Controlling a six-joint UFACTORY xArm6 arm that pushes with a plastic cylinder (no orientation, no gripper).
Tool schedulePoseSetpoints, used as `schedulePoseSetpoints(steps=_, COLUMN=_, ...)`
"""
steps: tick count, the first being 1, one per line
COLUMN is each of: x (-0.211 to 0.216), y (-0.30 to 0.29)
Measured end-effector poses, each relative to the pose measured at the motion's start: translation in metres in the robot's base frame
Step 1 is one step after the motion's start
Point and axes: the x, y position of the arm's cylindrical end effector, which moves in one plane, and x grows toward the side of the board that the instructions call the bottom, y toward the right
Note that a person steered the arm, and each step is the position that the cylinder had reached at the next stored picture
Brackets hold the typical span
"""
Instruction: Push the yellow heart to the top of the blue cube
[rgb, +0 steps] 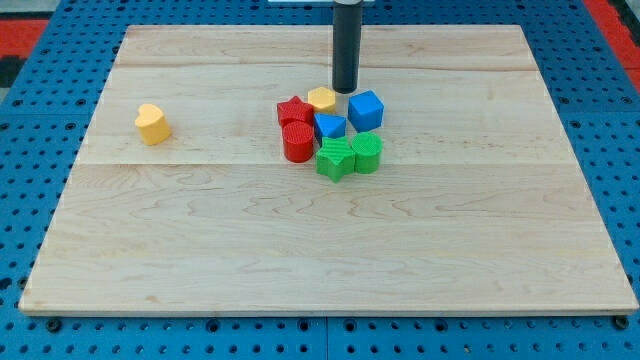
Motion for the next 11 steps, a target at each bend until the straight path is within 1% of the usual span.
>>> schedulePoseSetpoints(steps=1, x=-0.008, y=-0.023)
schedulePoseSetpoints(steps=2, x=-0.04, y=-0.166)
schedulePoseSetpoints(steps=3, x=0.014, y=-0.284)
schedulePoseSetpoints(steps=4, x=0.086, y=-0.278)
schedulePoseSetpoints(steps=5, x=0.088, y=-0.253)
schedulePoseSetpoints(steps=6, x=0.058, y=-0.26)
schedulePoseSetpoints(steps=7, x=0.031, y=-0.246)
schedulePoseSetpoints(steps=8, x=0.057, y=-0.276)
schedulePoseSetpoints(steps=9, x=0.089, y=-0.218)
schedulePoseSetpoints(steps=10, x=0.085, y=-0.164)
schedulePoseSetpoints(steps=11, x=0.032, y=-0.135)
